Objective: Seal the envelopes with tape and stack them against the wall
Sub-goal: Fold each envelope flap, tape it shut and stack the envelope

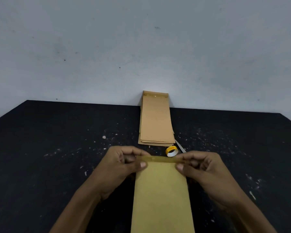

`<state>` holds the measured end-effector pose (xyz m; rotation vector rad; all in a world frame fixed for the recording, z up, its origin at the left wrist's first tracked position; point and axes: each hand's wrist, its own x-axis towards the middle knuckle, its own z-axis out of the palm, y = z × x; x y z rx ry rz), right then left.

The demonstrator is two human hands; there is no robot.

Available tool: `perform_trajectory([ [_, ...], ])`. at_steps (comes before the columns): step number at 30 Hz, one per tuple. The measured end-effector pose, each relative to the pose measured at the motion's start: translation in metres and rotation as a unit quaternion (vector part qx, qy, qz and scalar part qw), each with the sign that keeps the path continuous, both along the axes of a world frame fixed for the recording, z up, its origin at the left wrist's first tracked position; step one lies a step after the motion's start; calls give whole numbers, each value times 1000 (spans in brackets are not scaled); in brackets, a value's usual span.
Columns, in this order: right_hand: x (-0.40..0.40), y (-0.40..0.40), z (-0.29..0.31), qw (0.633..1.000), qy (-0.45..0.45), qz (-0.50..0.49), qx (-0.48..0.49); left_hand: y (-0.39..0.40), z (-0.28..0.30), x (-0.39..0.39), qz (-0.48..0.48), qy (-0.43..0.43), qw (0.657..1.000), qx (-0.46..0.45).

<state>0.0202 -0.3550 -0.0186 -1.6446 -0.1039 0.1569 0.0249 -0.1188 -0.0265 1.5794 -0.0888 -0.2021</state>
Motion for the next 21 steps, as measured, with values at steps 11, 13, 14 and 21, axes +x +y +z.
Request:
perform_trajectory([
  [11, 11, -6, -37, 971, -134, -39, -194, -9, -33, 14, 38, -159, 958, 234],
  [13, 15, -6, -45, 929, -221, -45, -294, -9, -37, 16, 55, -229, 928, 287],
  [14, 15, -5, -48, 904, -253, -46, -341, -9, -40, 17, 62, -255, 916, 303],
  [21, 19, -6, -60, 834, -274, -23, -478, -14, -56, 20, 34, -287, 865, 411],
])
